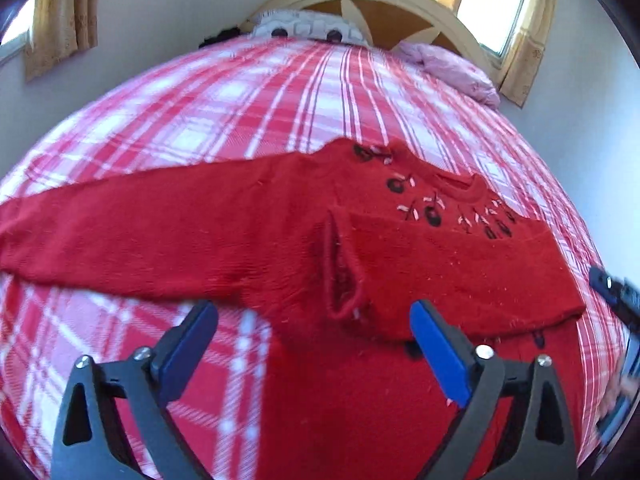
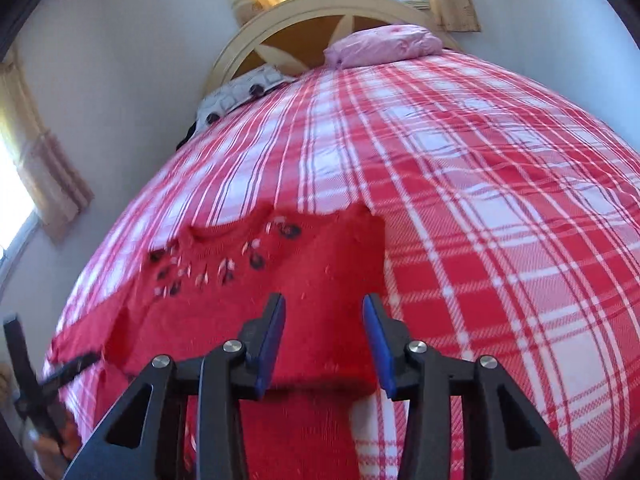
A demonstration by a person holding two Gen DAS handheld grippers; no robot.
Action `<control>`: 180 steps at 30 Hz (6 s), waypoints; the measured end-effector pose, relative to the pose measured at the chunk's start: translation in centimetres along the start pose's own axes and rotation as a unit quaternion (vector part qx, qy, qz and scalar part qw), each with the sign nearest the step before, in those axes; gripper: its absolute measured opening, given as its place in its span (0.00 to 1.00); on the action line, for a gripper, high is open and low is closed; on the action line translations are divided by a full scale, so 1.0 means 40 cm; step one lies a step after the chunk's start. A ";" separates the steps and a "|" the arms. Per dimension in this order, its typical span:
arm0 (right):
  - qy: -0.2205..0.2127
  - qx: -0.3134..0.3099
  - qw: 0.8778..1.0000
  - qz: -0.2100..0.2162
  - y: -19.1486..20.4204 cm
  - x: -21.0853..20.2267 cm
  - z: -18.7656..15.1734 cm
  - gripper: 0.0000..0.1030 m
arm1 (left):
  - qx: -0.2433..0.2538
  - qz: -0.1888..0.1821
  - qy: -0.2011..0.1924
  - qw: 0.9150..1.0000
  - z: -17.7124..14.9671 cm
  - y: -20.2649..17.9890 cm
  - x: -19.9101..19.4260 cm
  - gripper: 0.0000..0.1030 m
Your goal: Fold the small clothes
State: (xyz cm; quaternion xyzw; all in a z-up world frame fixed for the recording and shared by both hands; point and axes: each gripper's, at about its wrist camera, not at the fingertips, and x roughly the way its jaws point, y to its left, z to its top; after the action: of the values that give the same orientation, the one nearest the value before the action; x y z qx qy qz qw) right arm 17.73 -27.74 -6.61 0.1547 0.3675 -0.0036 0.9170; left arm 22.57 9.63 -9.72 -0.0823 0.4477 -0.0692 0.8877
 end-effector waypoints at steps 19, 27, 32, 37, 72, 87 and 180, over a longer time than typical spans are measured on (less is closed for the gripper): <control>0.013 -0.025 1.000 0.008 0.032 0.082 -0.092 0.41 | -0.024 0.009 0.002 1.000 0.038 -0.033 0.077 0.29; -0.043 -0.009 0.998 0.037 0.019 0.011 -0.088 0.41 | 0.007 0.004 -0.068 0.998 0.105 -0.011 0.014 0.06; -0.055 0.004 0.998 0.036 0.013 -0.046 -0.089 0.42 | 0.012 0.049 -0.078 0.996 0.151 0.017 0.013 0.06; -0.023 -0.008 0.999 0.022 0.018 -0.022 -0.128 0.42 | 0.025 -0.034 0.008 0.999 0.084 0.001 0.022 0.41; -0.036 0.018 0.999 0.030 -0.017 -0.079 -0.137 0.42 | -0.008 -0.017 -0.033 0.999 0.111 0.032 0.089 0.19; 0.016 0.011 1.000 0.000 -0.071 -0.043 -0.041 0.42 | 0.023 0.019 -0.053 0.998 0.118 -0.040 0.101 0.47; 0.075 0.025 0.996 0.041 -0.085 0.122 0.007 0.51 | 0.079 0.092 -0.008 0.993 0.077 -0.126 0.189 1.00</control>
State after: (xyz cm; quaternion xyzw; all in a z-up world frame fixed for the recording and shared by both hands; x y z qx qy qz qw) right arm 21.08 -30.52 -10.69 0.1923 0.4284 0.0367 0.8821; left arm 29.28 3.48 -12.80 0.0294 0.4396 -0.0218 0.8975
